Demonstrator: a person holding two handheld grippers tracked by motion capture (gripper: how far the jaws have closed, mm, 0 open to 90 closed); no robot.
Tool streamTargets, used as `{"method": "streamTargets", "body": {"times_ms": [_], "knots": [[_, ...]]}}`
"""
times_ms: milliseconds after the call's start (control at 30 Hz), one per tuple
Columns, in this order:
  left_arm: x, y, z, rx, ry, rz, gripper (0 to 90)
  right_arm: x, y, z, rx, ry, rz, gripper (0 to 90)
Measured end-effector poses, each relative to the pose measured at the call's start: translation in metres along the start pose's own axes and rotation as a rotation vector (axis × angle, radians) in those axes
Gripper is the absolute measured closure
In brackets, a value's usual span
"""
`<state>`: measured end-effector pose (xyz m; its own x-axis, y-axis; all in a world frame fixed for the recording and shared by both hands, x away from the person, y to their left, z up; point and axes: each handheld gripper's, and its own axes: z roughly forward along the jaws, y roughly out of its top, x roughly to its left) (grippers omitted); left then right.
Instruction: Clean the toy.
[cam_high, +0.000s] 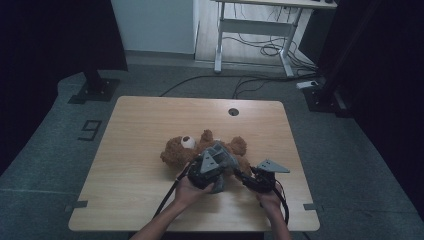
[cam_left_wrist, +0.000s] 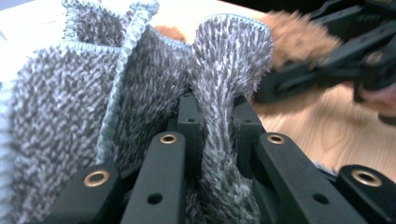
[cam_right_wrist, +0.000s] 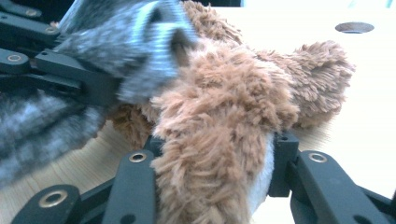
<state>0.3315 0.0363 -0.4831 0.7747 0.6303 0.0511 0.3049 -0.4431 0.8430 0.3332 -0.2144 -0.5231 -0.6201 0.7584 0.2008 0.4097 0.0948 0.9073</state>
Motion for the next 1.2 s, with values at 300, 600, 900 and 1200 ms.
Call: {"method": "streamTargets", "body": {"times_ms": [300, 600, 900, 1200], "knots": [[0.045, -0.030, -0.043, -0.011, 0.126, -0.079, 77.9, -0.002, -0.002, 0.000, -0.006, 0.022, -0.007, 57.4], [0.060, -0.028, -0.060, -0.056, 0.109, -0.171, 77.6, -0.002, -0.002, 0.000, -0.010, 0.016, -0.005, 57.4], [-0.020, 0.035, -0.007, -0.060, -0.056, -0.005, 77.0, -0.003, -0.002, -0.001, -0.012, -0.002, -0.008, 57.0], [-0.041, 0.039, 0.030, 0.013, -0.024, 0.035, 77.0, -0.006, -0.004, -0.002, -0.008, -0.006, 0.003, 57.0]]}}
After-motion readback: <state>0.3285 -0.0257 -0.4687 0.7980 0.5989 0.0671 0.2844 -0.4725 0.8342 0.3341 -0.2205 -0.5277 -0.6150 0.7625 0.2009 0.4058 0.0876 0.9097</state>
